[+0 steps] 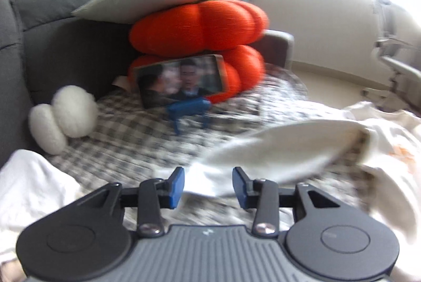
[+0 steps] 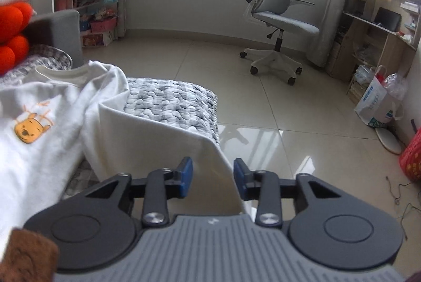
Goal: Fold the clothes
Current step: 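Grasp the shirt hem with the right gripper while the left gripper holds the sleeve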
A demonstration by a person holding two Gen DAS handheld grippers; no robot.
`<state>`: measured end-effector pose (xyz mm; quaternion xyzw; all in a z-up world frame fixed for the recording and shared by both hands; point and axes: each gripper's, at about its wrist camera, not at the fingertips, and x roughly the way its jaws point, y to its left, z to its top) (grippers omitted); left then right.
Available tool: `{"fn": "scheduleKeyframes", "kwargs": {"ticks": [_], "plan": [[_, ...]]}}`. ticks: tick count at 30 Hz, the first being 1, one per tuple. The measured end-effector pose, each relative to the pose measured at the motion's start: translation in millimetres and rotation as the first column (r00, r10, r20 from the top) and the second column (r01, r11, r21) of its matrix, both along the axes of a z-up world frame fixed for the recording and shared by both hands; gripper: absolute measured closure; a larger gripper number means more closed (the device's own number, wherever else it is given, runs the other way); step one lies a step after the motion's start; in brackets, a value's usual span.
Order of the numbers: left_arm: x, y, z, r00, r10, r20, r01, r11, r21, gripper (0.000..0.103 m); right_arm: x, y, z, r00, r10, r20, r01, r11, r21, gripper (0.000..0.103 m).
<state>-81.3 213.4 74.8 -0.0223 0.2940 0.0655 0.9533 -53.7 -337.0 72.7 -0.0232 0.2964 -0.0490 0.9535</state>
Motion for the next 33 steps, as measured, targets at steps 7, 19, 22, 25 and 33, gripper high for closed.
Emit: {"fn": "scheduleKeyframes", "kwargs": {"ticks": [7,19,22,25,33], "plan": [[-32,-56,-5,0.946,-0.323,-0.007,0.318,0.935,-0.159,0.062,-60,28,14,0.966,0.254,0.047,-0.257,0.928,0.27,0.055],[-1,-96,-45,0.904,-0.424,-0.048,0.381,0.853,-0.357,0.056,-92,82,-52,0.859,0.511,-0.034,-0.467,0.809,0.357,0.04],[1,-107,-47,0.904,-0.42,-0.075,0.38,0.871,-0.311,0.098,-87,90,-61,0.868,0.496,-0.03,-0.46,0.823,0.333,0.063],[0,-105,-43,0.909,-0.408,-0.086,0.363,0.876,-0.318,0.101,-80,89,-55,0.871,0.491,-0.031,-0.446,0.815,0.37,0.086],[-48,-84,26,0.917,-0.4,-0.005,0.374,0.862,-0.342,0.103,-115,49,12,0.883,0.454,0.119,-0.428,0.675,0.602,0.091]]}}
